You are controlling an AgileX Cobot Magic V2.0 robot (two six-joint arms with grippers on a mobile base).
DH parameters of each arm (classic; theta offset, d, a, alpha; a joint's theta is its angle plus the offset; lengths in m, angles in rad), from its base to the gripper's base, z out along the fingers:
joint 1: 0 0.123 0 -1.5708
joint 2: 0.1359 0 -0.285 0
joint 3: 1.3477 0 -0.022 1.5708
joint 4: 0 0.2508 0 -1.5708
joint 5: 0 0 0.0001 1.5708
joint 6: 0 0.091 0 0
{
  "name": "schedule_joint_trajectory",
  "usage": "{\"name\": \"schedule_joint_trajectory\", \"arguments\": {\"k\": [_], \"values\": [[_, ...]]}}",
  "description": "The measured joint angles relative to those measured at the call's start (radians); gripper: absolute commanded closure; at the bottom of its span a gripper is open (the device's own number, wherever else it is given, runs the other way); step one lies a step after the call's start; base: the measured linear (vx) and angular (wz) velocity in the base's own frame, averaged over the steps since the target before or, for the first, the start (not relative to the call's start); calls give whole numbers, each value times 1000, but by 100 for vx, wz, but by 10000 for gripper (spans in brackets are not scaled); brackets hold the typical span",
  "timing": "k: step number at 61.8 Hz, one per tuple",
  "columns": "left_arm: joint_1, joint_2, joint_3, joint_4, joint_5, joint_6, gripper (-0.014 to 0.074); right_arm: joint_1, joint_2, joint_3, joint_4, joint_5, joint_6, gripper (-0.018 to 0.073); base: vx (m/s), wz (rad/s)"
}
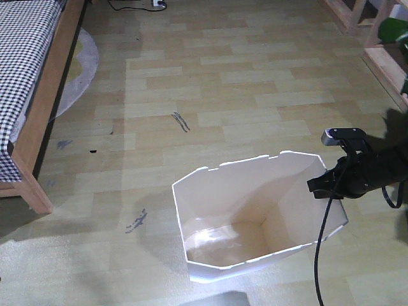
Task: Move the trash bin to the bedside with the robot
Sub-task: 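Drive the base away from the desk toward the bed, holding the bin, then drive the base alongside the bed toward the curtains, carrying the bin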
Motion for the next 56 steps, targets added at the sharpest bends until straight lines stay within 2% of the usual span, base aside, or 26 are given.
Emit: {"name": "schedule_joint_trajectory", "arguments": {"k": [56], "values": [[0,0,0,0,0,0,602,0,0,0,2,2,0,566,34,10]]}}
